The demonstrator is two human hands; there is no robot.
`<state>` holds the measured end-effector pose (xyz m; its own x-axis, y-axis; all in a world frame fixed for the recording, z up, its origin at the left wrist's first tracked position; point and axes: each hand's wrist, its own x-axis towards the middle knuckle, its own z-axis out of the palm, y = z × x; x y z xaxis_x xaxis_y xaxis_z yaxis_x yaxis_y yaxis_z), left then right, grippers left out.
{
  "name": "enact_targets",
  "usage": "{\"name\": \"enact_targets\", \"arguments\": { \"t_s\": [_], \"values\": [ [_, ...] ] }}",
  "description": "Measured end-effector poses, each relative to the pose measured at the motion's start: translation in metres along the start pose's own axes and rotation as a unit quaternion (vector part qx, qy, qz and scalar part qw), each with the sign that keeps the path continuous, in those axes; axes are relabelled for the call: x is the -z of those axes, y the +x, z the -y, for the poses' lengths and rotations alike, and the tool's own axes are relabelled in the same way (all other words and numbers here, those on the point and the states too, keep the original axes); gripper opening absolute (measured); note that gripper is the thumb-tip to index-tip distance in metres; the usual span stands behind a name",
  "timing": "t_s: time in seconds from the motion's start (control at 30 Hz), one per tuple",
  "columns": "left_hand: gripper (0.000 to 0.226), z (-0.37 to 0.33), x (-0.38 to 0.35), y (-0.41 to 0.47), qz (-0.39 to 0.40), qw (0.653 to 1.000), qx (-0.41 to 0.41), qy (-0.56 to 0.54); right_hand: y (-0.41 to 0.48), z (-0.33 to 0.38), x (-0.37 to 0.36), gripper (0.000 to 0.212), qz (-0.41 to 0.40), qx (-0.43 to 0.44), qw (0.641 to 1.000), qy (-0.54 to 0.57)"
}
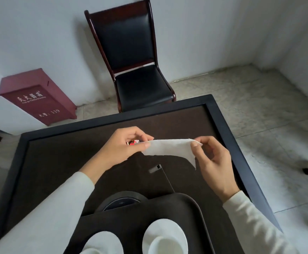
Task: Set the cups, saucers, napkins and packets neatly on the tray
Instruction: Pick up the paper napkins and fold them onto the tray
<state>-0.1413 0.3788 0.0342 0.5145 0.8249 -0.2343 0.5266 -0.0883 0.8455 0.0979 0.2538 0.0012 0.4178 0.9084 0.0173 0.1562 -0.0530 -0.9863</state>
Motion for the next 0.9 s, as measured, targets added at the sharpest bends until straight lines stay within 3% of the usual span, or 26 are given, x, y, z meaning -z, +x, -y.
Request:
{"name": "enact_targets", "arguments": {
  "t_s": [0.17, 0.23, 0.37, 0.47, 0.63, 0.9],
  "values": [
    [0.011, -0.027, 0.002, -0.073, -0.067, 0.985, 0.008, -0.16, -0.034, 0.055, 0.013, 0.015, 0.018, 0.041, 0.998, 0.043],
    [0.019, -0.038, 0.001, -0.103, -0.1, 0.975, 0.006, -0.2, -0.051, 0.077, 0.018, 0.017, 0.041, 0.042, 0.997, 0.044],
    [0.012, -0.056, -0.001, -0.167, -0.147, 0.954, -0.005, -0.262, -0.092, 0.112, 0.025, 0.018, 0.07, 0.038, 0.996, 0.03],
    [0.023, -0.061, -0.004, -0.218, -0.165, 0.935, 0.003, -0.314, -0.132, 0.131, 0.021, 0.018, 0.084, 0.037, 0.996, -0.006],
    [0.005, -0.043, -0.02, -0.3, -0.257, 0.939, 0.013, -0.227, -0.203, 0.133, 0.001, 0.015, 0.059, 0.029, 0.997, -0.041],
    [0.011, 0.025, -0.06, -0.408, -0.368, 0.918, 0.059, -0.136, -0.308, 0.093, -0.051, 0.012, 0.064, -0.006, 0.991, -0.118]
  ]
}}
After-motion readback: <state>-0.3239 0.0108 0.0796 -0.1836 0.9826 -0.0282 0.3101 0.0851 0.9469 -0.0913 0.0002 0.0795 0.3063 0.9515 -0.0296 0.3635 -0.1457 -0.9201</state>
